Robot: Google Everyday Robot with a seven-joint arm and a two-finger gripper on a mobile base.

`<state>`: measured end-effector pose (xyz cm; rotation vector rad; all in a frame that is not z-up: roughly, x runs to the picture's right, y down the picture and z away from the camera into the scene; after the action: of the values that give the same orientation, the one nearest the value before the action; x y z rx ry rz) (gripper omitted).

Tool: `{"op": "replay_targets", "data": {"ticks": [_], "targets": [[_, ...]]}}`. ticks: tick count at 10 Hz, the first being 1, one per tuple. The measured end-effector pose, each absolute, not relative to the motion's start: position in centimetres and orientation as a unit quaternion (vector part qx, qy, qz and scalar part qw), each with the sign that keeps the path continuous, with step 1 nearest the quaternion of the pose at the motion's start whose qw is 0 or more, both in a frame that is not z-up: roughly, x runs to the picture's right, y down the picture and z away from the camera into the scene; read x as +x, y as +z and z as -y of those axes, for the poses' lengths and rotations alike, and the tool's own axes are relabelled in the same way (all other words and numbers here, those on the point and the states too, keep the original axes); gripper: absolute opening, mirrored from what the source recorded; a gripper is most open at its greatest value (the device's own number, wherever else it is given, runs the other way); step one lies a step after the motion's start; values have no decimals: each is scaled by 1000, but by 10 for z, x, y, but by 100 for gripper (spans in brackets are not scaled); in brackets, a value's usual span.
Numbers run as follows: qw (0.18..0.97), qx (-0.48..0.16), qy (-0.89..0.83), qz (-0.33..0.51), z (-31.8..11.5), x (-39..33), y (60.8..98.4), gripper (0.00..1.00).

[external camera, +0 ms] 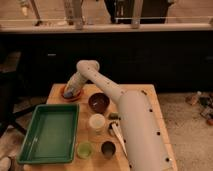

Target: Place sponge in metal cup

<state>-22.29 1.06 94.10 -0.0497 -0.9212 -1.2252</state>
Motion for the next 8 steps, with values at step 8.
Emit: {"op": "replay_targets", "data": {"ticks": [8], "targets": [[731, 2, -545, 411, -1, -215, 930, 0]]}}
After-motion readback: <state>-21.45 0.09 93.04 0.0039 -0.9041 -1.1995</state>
